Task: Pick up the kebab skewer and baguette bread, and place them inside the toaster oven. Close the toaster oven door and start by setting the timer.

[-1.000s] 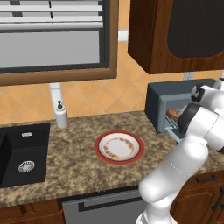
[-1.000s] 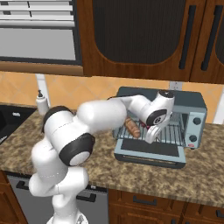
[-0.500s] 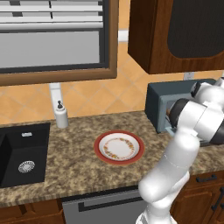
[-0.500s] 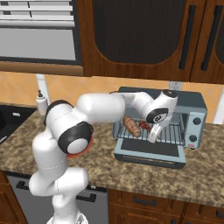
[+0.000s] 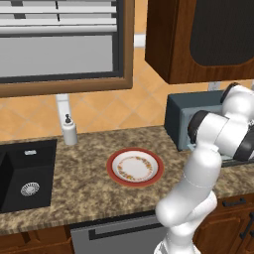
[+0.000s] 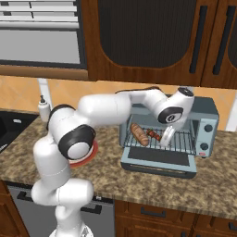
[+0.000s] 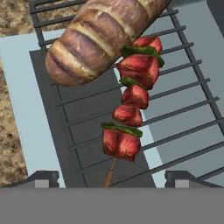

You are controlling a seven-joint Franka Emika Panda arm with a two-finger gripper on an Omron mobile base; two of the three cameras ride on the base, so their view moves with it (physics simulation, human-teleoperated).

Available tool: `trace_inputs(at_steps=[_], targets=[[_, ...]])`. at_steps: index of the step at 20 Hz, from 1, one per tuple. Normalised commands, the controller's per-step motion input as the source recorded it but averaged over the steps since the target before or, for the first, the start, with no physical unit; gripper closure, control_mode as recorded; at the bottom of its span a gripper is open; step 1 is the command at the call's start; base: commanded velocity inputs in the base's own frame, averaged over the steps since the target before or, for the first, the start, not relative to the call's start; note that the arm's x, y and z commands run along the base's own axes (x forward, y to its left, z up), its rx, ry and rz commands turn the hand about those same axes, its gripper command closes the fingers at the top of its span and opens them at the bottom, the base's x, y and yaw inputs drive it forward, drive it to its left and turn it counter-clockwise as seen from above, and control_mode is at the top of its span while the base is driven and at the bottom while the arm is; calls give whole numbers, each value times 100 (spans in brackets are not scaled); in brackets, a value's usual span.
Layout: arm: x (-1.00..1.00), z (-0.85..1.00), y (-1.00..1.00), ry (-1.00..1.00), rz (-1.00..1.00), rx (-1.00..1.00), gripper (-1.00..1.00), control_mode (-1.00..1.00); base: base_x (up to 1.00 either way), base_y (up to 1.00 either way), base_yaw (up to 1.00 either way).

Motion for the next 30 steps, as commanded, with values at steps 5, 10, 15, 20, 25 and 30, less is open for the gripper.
trace_inputs(at_steps=[5, 10, 15, 20, 25, 30], targets=[[-43, 42, -3, 0, -24, 0, -100, -100, 0, 0, 0], [-75, 5, -1, 5, -39, 0, -100, -100, 0, 0, 0], [-64, 0, 0, 11, -45, 0, -100, -100, 0, 0, 0], [-24, 0, 3, 16, -47, 0, -100, -100, 0, 0, 0], [-4, -6, 7, 17, -49, 0, -100, -100, 0, 0, 0], [0, -25, 16, 9, -38, 0, -100, -100, 0, 0, 0]])
